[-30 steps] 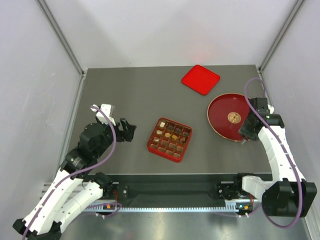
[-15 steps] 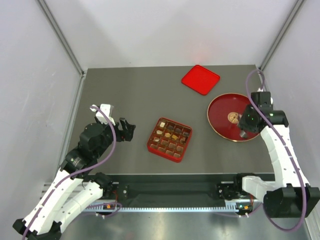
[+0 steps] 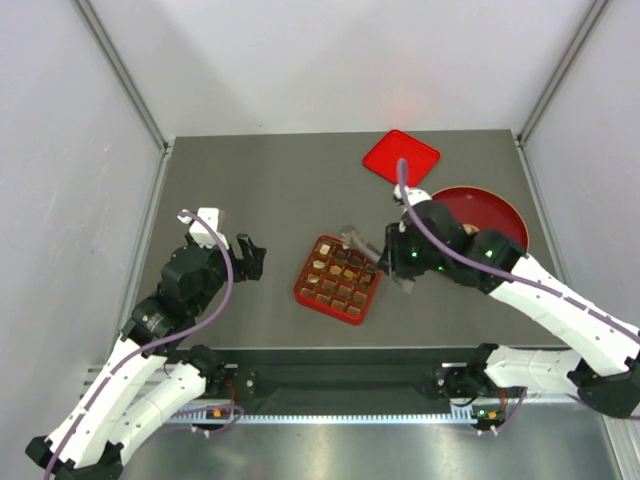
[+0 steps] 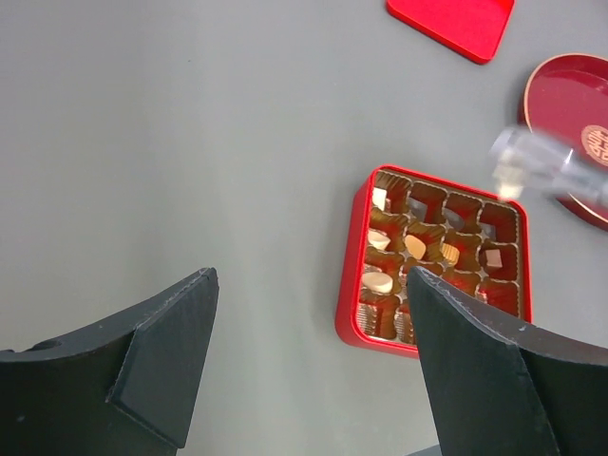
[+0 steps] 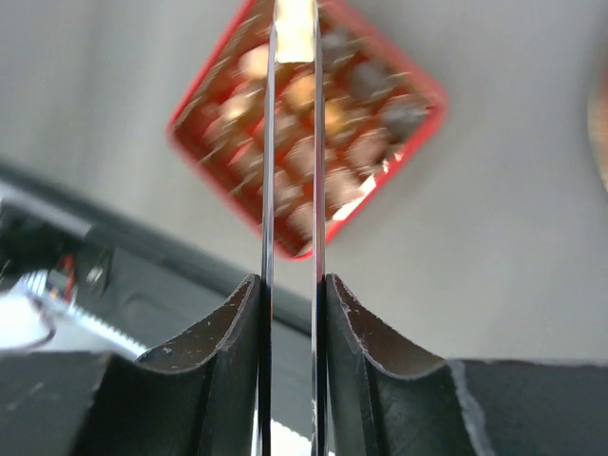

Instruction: Pack the chocolate

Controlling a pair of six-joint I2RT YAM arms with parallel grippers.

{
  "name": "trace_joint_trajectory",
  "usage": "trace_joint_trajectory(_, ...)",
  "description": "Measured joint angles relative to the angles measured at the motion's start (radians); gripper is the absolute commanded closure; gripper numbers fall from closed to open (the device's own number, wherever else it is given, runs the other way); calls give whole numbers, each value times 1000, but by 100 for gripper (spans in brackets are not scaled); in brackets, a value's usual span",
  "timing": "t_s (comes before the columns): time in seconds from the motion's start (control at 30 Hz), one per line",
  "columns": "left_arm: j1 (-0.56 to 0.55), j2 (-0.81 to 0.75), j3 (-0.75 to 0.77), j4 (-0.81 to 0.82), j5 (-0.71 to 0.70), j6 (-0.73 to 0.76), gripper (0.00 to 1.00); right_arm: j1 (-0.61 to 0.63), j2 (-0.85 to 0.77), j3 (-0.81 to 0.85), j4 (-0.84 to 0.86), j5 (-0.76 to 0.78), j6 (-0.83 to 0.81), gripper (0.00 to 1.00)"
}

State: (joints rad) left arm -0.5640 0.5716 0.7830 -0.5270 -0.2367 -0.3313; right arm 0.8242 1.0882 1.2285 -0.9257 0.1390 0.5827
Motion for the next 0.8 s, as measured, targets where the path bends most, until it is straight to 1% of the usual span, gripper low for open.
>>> trace_joint_trajectory(0.17, 0, 2, 0, 0, -21, 0, 15, 185, 41, 0, 33, 19, 52, 79)
trace_joint_trajectory(0.33, 0, 2, 0, -1, -35, -3, 15, 277, 88, 0, 33, 37, 85, 78)
trace_joint_trajectory(0.47, 0, 2, 0, -1, -39, -5, 15, 312, 111, -4, 32, 51, 103, 78)
trace_joint_trajectory(0.8, 0, 2, 0, -1, -39, -6, 15, 315, 140, -24, 20, 98, 121, 73)
